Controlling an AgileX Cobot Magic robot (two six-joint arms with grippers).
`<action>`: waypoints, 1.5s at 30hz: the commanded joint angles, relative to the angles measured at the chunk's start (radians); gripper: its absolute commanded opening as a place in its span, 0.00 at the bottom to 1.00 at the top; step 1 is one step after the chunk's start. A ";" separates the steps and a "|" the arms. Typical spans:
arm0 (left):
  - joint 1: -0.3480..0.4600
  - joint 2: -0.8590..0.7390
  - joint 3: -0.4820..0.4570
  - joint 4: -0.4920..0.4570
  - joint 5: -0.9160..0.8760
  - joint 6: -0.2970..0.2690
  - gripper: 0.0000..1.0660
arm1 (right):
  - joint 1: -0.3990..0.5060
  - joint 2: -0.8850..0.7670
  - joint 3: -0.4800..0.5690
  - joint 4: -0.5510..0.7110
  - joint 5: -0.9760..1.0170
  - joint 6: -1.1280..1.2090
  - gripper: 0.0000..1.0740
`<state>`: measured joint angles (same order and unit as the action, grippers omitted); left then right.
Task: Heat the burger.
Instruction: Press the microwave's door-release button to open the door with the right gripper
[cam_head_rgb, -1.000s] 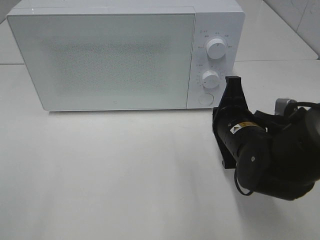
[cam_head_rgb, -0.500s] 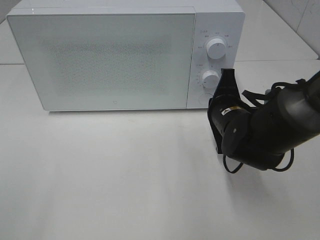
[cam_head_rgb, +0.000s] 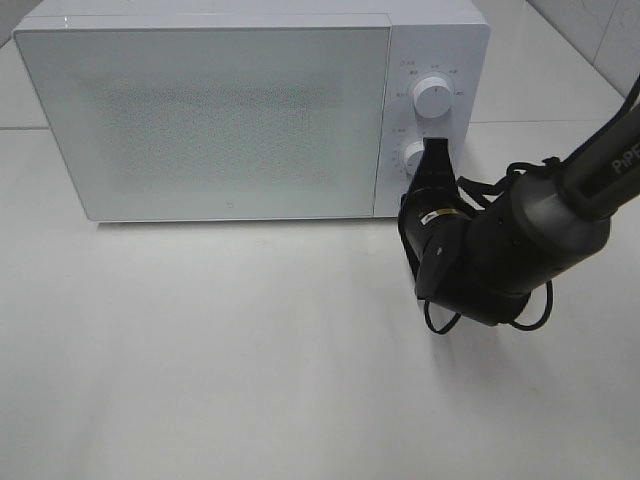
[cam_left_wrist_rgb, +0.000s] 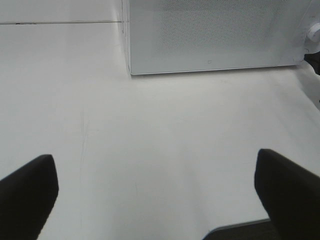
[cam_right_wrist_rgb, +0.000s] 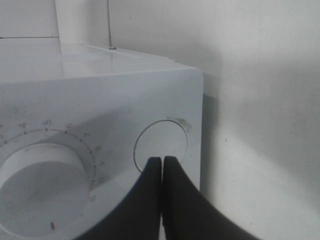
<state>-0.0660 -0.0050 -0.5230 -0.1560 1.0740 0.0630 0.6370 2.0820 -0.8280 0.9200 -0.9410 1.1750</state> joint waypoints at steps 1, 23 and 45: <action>0.003 -0.017 0.003 -0.008 -0.011 -0.002 0.94 | -0.019 0.004 -0.026 -0.012 0.004 -0.023 0.00; 0.003 -0.017 0.003 -0.007 -0.011 -0.002 0.94 | -0.052 0.054 -0.080 -0.056 0.040 0.018 0.00; 0.003 -0.017 0.003 -0.007 -0.011 -0.002 0.94 | -0.052 0.074 -0.149 -0.056 -0.133 0.015 0.00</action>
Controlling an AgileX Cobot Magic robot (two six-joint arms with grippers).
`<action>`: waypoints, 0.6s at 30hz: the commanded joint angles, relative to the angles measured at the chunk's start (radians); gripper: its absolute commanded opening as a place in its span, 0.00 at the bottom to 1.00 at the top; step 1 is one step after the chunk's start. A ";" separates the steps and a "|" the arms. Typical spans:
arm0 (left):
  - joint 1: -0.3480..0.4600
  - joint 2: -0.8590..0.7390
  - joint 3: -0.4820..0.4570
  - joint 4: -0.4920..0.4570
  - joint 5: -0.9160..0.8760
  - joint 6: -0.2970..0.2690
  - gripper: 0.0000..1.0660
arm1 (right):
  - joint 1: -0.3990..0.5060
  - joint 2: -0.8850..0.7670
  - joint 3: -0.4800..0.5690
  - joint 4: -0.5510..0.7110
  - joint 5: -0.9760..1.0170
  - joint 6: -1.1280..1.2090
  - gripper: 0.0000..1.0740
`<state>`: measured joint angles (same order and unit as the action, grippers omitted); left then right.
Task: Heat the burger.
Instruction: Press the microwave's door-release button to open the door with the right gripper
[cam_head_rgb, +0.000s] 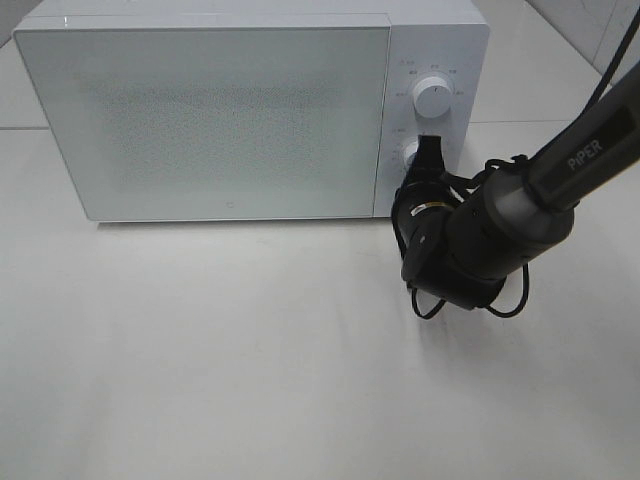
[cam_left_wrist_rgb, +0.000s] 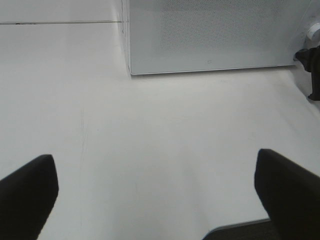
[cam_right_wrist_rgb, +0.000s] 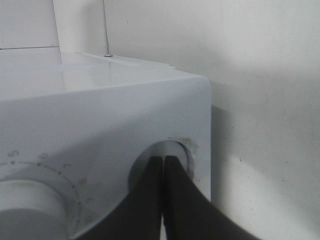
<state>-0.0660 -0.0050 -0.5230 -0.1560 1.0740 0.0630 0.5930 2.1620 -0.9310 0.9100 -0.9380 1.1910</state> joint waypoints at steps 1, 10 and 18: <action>0.003 -0.017 0.003 -0.007 -0.011 -0.002 0.94 | -0.008 -0.006 -0.046 -0.046 -0.136 -0.001 0.00; 0.003 -0.017 0.003 -0.007 -0.011 -0.002 0.94 | -0.043 0.041 -0.142 -0.123 -0.254 0.006 0.00; 0.003 -0.017 0.003 -0.006 -0.011 -0.002 0.94 | -0.043 0.052 -0.175 -0.122 -0.253 0.006 0.00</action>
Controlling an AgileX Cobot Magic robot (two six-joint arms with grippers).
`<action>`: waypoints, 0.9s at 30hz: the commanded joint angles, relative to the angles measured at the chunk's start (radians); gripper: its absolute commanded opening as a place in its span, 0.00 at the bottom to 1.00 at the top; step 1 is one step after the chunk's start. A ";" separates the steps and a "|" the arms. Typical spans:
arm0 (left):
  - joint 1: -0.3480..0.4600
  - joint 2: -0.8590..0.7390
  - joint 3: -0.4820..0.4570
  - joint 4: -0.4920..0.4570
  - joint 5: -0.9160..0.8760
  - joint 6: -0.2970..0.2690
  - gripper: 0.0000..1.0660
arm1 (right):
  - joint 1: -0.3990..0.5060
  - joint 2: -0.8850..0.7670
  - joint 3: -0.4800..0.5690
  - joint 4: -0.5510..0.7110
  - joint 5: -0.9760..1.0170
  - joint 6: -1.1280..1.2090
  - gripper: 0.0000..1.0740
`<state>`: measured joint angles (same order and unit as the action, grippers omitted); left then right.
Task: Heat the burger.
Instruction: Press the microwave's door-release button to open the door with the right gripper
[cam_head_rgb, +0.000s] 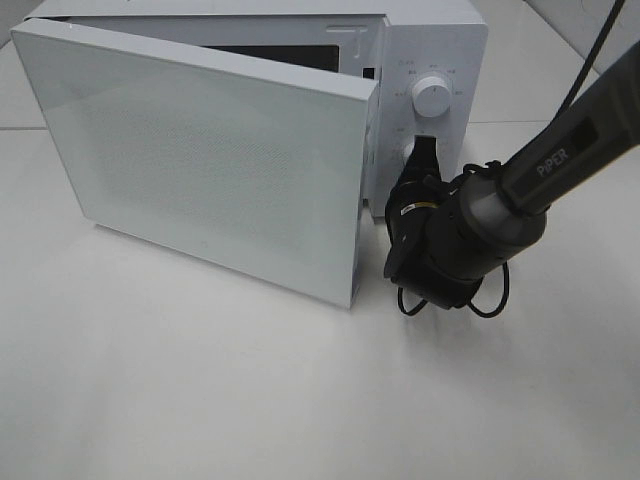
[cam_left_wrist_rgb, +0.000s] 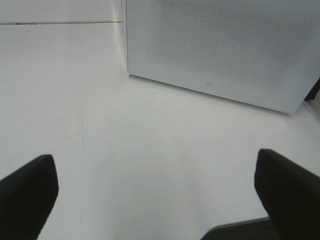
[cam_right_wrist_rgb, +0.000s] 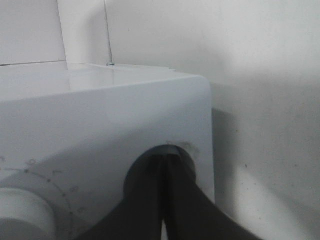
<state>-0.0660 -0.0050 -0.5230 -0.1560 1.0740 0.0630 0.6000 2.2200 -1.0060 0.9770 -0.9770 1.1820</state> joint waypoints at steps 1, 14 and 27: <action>0.003 -0.017 0.003 -0.006 -0.011 -0.002 0.94 | -0.050 -0.006 -0.100 -0.189 -0.214 0.015 0.00; 0.003 -0.017 0.003 -0.006 -0.011 -0.002 0.94 | -0.047 -0.007 -0.091 -0.189 -0.198 0.015 0.00; 0.003 -0.017 0.003 -0.006 -0.011 -0.002 0.94 | -0.036 -0.024 -0.091 -0.185 -0.023 0.032 0.00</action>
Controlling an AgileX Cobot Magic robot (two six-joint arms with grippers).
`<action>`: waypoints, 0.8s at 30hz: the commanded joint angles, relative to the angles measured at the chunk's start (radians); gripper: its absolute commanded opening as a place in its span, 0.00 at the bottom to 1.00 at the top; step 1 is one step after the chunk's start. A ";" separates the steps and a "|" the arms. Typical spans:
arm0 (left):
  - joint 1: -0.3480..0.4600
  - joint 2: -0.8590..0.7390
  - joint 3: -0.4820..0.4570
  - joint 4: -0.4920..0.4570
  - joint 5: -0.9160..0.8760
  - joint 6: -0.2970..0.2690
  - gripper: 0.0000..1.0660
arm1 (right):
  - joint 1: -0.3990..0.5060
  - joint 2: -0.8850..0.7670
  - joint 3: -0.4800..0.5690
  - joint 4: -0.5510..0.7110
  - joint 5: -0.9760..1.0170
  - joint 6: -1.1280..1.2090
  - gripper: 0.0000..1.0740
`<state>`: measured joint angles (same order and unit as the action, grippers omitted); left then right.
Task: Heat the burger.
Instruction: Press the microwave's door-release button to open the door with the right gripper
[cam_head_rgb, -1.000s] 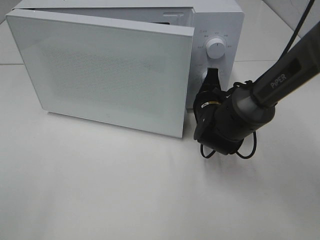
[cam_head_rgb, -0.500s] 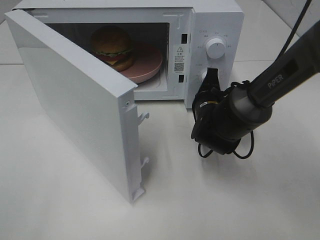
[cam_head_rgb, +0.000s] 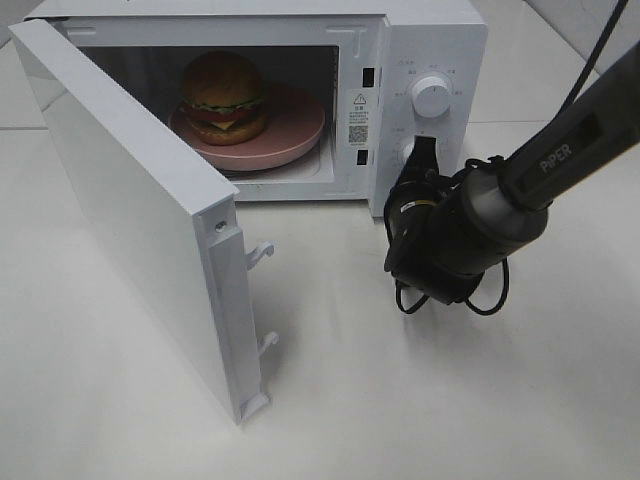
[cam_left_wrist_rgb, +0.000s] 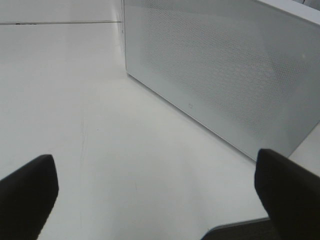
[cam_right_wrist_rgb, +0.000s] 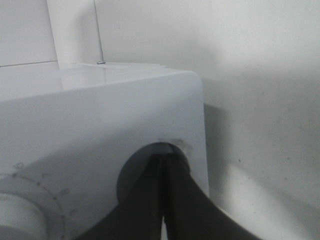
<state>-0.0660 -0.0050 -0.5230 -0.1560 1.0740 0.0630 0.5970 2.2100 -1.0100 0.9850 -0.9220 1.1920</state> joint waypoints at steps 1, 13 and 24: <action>0.003 -0.017 0.003 -0.006 -0.011 -0.002 0.94 | -0.032 -0.018 -0.087 -0.183 -0.070 0.016 0.00; 0.003 -0.017 0.003 -0.006 -0.011 -0.002 0.94 | -0.009 -0.083 0.048 -0.153 -0.040 0.000 0.00; 0.003 -0.017 0.003 -0.006 -0.011 -0.002 0.94 | -0.009 -0.193 0.204 -0.188 0.120 -0.040 0.00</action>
<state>-0.0660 -0.0050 -0.5230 -0.1560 1.0740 0.0630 0.5890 2.0540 -0.8340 0.8230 -0.8470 1.1910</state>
